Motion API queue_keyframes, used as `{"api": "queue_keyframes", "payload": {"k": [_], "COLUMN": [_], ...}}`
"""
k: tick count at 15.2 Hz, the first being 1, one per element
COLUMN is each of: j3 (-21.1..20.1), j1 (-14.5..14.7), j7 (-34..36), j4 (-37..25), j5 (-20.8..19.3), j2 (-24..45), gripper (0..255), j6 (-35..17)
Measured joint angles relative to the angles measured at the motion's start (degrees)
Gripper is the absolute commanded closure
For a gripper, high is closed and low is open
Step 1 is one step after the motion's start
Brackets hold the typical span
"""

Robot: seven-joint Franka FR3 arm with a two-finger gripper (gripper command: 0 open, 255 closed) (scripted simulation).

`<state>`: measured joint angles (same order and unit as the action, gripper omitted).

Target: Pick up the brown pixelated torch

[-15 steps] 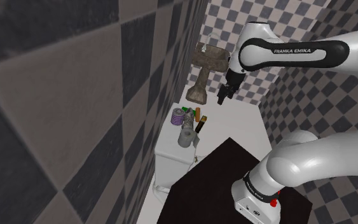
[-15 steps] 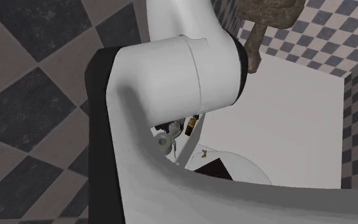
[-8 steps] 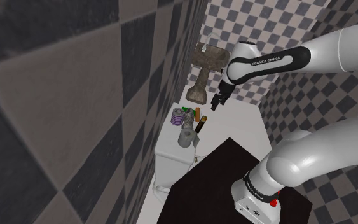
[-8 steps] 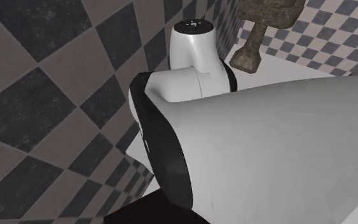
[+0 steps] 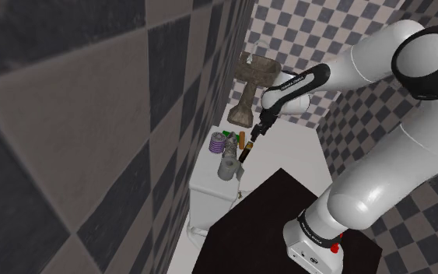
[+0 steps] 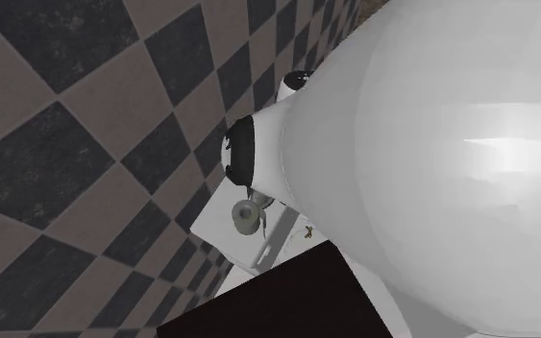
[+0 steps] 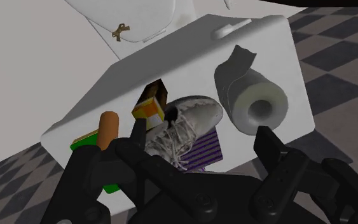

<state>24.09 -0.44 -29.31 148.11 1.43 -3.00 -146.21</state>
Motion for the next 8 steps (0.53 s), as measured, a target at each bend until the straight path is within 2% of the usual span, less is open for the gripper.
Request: {"api": "queue_keyframes", "payload": {"k": [3, 5, 8], "j3": [-0.22, -1.72, -4.76], "j1": [-0.02, -1.88, -5.02], "j7": [-7.74, -14.06, -20.43], "j4": [-3.69, -6.33, -10.14], "j5": [8.53, 14.98, 21.51], "j2": [8.35, 14.14, 20.38], "gripper": [0, 0, 0], "j6": [-4.24, -6.89, -9.01]}}
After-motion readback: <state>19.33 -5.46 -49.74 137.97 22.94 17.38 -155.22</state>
